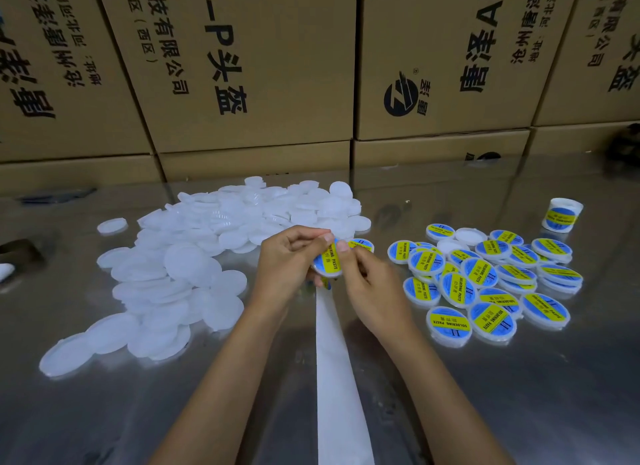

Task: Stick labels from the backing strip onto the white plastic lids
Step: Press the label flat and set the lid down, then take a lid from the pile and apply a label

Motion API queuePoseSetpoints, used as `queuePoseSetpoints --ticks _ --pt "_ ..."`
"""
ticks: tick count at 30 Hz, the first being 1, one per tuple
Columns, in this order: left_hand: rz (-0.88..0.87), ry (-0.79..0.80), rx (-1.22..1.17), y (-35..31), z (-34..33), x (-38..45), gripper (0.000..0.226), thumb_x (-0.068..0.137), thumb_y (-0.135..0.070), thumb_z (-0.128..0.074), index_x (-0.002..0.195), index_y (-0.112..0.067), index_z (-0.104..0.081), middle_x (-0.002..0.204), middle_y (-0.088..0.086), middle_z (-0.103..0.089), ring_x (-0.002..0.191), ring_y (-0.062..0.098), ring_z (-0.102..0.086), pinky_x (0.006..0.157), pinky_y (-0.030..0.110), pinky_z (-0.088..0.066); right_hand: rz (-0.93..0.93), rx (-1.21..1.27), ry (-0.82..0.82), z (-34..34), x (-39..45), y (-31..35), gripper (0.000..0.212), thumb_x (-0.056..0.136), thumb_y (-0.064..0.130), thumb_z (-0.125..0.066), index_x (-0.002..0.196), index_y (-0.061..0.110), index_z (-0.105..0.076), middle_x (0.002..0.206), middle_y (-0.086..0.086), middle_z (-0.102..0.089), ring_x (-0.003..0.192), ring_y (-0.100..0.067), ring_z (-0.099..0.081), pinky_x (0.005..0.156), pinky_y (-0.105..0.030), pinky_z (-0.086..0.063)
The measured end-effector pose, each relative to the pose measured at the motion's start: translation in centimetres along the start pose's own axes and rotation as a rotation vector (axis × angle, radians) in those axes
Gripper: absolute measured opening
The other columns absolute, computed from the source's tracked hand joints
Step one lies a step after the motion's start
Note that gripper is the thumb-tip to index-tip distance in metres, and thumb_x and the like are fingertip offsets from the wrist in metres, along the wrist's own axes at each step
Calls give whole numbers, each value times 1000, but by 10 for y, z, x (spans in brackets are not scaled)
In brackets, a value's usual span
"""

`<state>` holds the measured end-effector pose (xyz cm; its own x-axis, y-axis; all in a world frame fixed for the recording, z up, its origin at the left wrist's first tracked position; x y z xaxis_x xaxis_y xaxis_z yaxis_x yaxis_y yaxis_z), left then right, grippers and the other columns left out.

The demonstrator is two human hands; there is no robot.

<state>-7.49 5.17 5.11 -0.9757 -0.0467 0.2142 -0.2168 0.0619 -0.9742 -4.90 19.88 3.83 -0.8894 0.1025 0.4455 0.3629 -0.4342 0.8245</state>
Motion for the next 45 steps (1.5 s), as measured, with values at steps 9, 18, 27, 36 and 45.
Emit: queuePoseSetpoints --ticks 9,18,27,36,45 --pt "56 -88 48 3 5 -2 22 88 -28 -77 82 -7 -73 57 -1 -67 35 9 -46 35 17 -32 -125 140 178 -14 -1 -3 55 96 42 -59 55 21 -30 46 11 -24 43 -7 -26 44 -17 -22" --pt "68 -78 108 4 3 -2 23 106 -22 -47 108 -15 -68 82 1 -78 60 20 -70 40 23 -46 -544 385 -137 20 1 -54 50 99 45 -52 59 16 -44 47 1 -37 46 -15 -31 46 -28 -27" --pt "66 -203 177 7 22 2 27 104 -15 -41 99 -21 -68 75 -5 -76 58 17 -67 41 22 -43 -756 927 -433 38 -10 -81 23 104 19 -41 89 11 -56 67 -6 -52 53 -14 -47 43 -20 -45" --pt "129 -310 193 19 47 8 27 102 -9 -43 102 -17 -68 72 -4 -74 60 15 -65 42 24 -47 -718 923 -395 36 -9 -72 18 101 11 -44 115 8 -55 77 -10 -64 62 -19 -57 55 -24 -51" --pt "357 -232 1220 7 95 -1 44 94 -29 -57 135 -16 -45 137 14 -46 129 37 -41 98 43 -37 -603 637 -193 19 -4 -49 11 97 12 -52 102 6 -60 66 -5 -65 50 -17 -54 49 -25 -43"
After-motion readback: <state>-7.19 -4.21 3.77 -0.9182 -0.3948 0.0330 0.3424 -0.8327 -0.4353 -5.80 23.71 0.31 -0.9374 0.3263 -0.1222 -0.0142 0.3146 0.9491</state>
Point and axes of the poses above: each hand's wrist, its own x-axis towards the middle knuckle, its own z-axis out of the back of the hand, y = z × x, the point moved 9 cm from there along x, towards the middle knuckle
